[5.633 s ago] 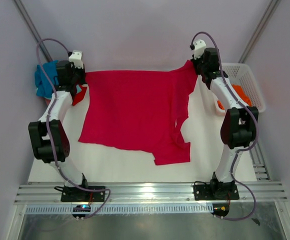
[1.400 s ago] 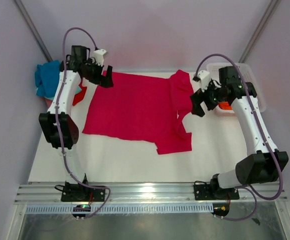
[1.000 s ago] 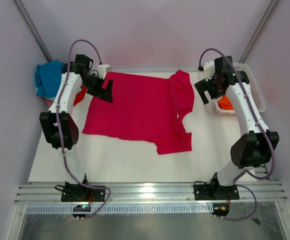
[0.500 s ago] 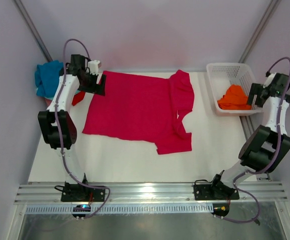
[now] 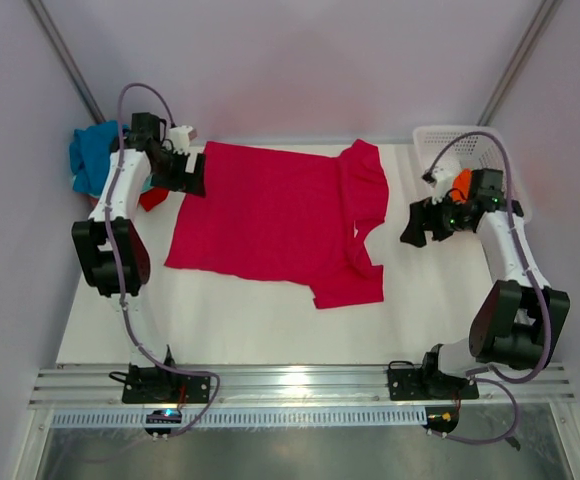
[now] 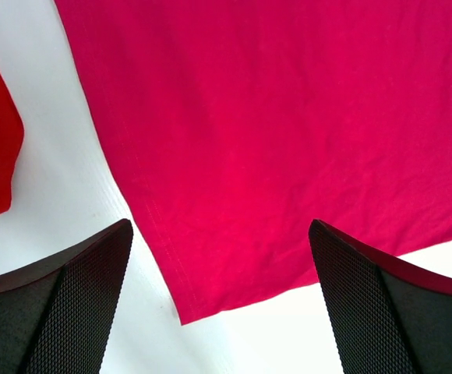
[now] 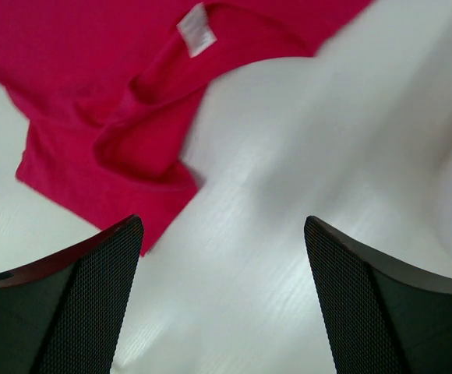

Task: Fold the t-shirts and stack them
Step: Flatten the tshirt out

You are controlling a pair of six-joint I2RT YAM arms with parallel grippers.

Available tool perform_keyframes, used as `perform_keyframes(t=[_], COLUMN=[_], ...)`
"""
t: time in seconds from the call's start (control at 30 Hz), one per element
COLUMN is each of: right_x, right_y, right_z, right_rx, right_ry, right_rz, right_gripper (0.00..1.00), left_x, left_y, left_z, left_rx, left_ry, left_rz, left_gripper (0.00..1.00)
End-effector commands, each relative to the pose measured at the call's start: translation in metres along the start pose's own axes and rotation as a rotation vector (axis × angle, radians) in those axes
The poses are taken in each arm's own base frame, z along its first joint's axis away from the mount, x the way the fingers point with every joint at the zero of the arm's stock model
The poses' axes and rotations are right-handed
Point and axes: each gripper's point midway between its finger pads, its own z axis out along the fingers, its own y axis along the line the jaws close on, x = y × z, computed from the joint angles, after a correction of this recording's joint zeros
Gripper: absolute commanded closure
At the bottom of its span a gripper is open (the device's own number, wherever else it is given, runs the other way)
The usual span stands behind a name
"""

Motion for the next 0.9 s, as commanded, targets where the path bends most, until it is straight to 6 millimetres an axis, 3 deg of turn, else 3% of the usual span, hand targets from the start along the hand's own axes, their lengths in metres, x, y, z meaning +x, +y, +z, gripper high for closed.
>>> perform_keyframes(t=[0.0,0.1,0.27,0.47,0.63,0.87], right_x=[0.017,0.036,0.062,0.082,0.079,0.058], right_y=[0.045,0.053,0.044,0.040,0.050,0.061], right_z=[0.004,0.007,0.014,0.032,0.050,0.077], right_rx=[-0.088,-0.112,-0.073,-0.103,-0.162,-0.222], right_ry=[0.070,0.116,0.170,0.211,0.250,0.284], right_rz=[-0.179,-0.169,-0.180,-0.151,-0.194,-0.252], right_gripper=[0.12,0.12,0.12,0.13,0.13,0.13], left_x=[0.015,0.030,0.049,0.075,0.088,0.094], left_y=[0.012,0.026,0.043,0.042,0.045,0.058], left_z=[-0.002,0.000,0.000,0.010,0.017,0.016], left_rx=[0.062,0.062,0.051,0.064,0.067,0.012], left_ry=[0.025,0.051,0.078,0.147,0.193,0.250], left_rz=[-0.041,-0.068,-0.112,-0.104,-0.094,-0.080], left_gripper=[0.05,0.06,0.07,0.07,0.11,0.12])
